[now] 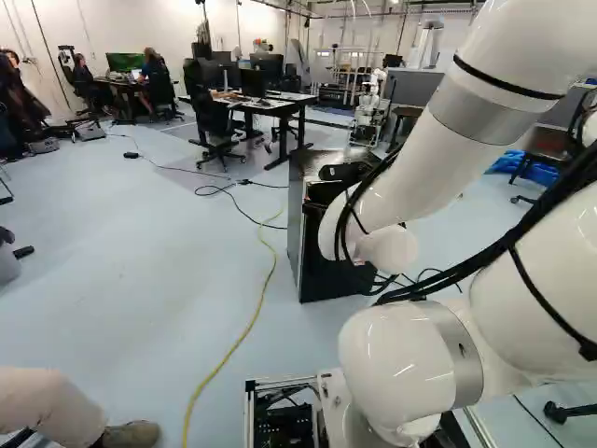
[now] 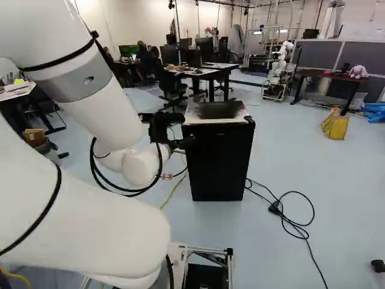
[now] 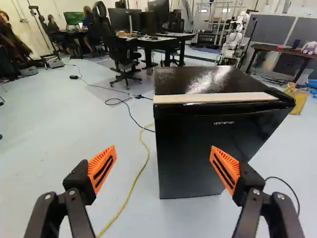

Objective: Grab a drink from the fridge

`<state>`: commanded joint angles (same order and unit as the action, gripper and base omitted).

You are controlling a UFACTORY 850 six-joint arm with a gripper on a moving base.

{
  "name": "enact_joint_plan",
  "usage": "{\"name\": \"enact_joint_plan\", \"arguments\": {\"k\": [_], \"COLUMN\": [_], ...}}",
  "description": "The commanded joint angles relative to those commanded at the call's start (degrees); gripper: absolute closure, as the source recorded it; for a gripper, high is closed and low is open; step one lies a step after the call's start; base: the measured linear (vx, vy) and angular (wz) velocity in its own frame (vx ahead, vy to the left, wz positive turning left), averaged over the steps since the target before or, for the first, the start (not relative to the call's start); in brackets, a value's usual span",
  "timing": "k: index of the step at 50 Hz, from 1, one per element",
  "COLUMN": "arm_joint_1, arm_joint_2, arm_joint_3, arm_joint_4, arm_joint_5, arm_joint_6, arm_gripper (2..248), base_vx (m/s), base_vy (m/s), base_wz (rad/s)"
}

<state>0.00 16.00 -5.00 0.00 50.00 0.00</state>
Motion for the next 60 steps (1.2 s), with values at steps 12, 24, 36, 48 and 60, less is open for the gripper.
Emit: {"name": "enact_joint_plan", "arguments": {"k": [12,24,36,48,60], "arm_joint_1": [0.0,0.0,0.0,0.0,0.0], "arm_joint_2": [0.0,0.0,0.0,0.0,0.0], "arm_joint_3": [0.0,0.0,0.0,0.0,0.0], "arm_joint_4": [0.0,0.0,0.0,0.0,0.0], "arm_joint_5": [0.0,0.0,0.0,0.0,0.0], "arm_joint_6": [0.0,0.0,0.0,0.0,0.0], "arm_gripper": [3,3,3,3,3], "base_vx": [0.016,0.016,0.021,0.013,0.011], "base_vy": [0.011,0.01,0.014,0.008,0.007], "base_wz": [-0.003,-0.002,-0.004,-0.002,-0.002]}}
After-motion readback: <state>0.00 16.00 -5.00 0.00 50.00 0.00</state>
